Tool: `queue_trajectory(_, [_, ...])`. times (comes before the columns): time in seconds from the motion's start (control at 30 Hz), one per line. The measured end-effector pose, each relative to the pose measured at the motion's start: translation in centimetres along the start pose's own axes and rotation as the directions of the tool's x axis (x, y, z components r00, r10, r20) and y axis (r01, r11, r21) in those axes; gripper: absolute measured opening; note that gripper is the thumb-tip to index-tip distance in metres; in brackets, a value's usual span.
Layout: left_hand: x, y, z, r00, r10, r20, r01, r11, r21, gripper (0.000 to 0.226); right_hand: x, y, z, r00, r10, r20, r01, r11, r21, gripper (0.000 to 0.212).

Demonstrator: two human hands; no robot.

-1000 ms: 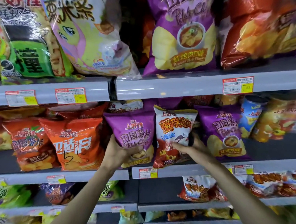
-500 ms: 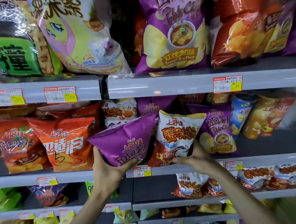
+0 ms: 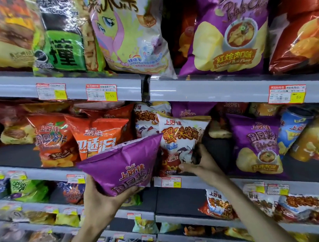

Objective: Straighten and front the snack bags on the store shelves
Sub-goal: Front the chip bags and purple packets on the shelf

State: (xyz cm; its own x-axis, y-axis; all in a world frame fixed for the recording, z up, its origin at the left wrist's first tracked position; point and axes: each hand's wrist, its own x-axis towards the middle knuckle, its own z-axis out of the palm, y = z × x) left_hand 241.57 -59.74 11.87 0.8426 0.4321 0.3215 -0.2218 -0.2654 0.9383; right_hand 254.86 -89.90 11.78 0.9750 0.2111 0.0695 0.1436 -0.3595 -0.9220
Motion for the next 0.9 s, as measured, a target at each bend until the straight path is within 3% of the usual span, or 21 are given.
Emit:
queue_trajectory(0.23, [-0.5, -0.2, -4.3, 0.990, 0.000, -0.138, 0.002, 1.000, 0.012, 0.110, 2.5, -1.3, 6.8, 0.999, -0.006, -0.032, 0.007, 0.999, 0.047, 0.113])
queue_trajectory(0.43, [-1.5, -0.9, -7.1, 0.975, -0.035, -0.218, 0.037, 0.999, 0.005, 0.121, 2.1, -1.2, 9.3, 0.985, -0.039, -0.166, 0.040, 0.999, 0.003, 0.114])
queue_trajectory(0.57, [-2.0, -1.2, -8.0, 0.978, -0.065, -0.198, 0.067, 0.998, 0.001, 0.116, 2.0, -1.6, 10.1, 0.983, -0.066, -0.169, 0.057, 0.997, -0.057, 0.107])
queue_trajectory(0.73, [-2.2, -0.7, -7.3, 0.987, -0.050, -0.151, 0.055, 0.998, 0.028, 0.112, 1.2, -2.8, 11.6, 0.953, -0.083, -0.290, 0.018, 0.975, -0.220, 0.099])
queue_trajectory(0.9, [-2.2, 0.5, -5.2, 0.996, -0.070, -0.061, 0.070, 0.998, -0.007, 0.101, 0.6, -2.4, 11.1, 0.937, -0.086, -0.339, 0.000, 0.969, -0.247, 0.097])
